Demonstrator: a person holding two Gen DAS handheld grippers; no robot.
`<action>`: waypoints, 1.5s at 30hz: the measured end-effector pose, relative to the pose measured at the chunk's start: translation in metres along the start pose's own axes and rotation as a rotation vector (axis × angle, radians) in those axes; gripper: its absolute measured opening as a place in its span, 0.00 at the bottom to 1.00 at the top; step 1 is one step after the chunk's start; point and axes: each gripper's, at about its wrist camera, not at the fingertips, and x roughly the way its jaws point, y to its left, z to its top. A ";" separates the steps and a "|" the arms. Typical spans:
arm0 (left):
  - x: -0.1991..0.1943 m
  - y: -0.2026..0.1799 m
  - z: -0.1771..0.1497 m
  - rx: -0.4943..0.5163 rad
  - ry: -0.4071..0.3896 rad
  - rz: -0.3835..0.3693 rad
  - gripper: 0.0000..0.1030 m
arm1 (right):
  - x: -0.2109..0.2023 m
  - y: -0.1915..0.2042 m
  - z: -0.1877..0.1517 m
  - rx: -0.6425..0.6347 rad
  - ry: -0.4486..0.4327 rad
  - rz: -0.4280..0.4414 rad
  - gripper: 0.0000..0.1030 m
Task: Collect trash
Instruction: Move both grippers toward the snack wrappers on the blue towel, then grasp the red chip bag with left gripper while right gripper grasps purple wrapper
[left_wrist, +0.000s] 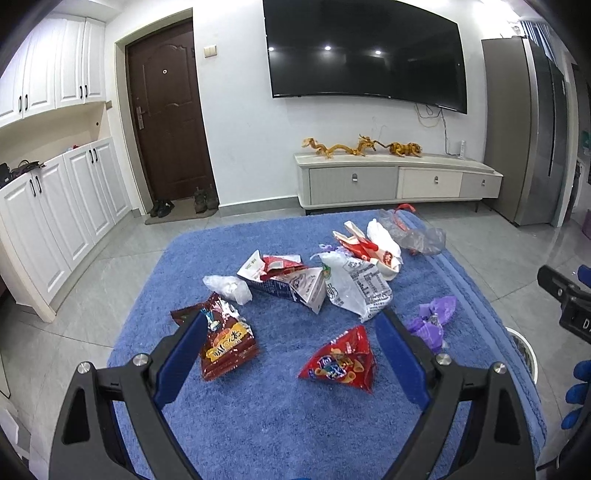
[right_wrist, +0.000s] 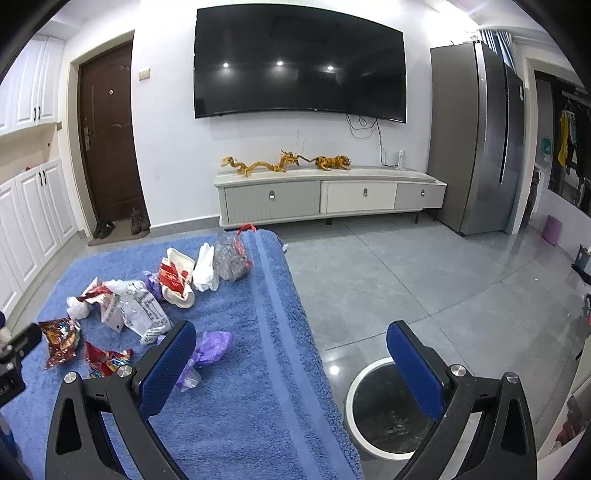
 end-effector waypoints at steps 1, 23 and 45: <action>-0.002 0.000 -0.001 0.002 -0.001 0.000 0.90 | -0.002 0.000 0.001 0.003 -0.007 0.002 1.00; -0.025 0.015 -0.005 -0.018 -0.044 -0.011 0.90 | -0.027 0.012 0.005 0.006 -0.022 -0.021 1.00; 0.005 0.054 0.020 -0.090 -0.057 0.067 0.90 | 0.000 -0.004 0.008 0.051 0.005 0.016 1.00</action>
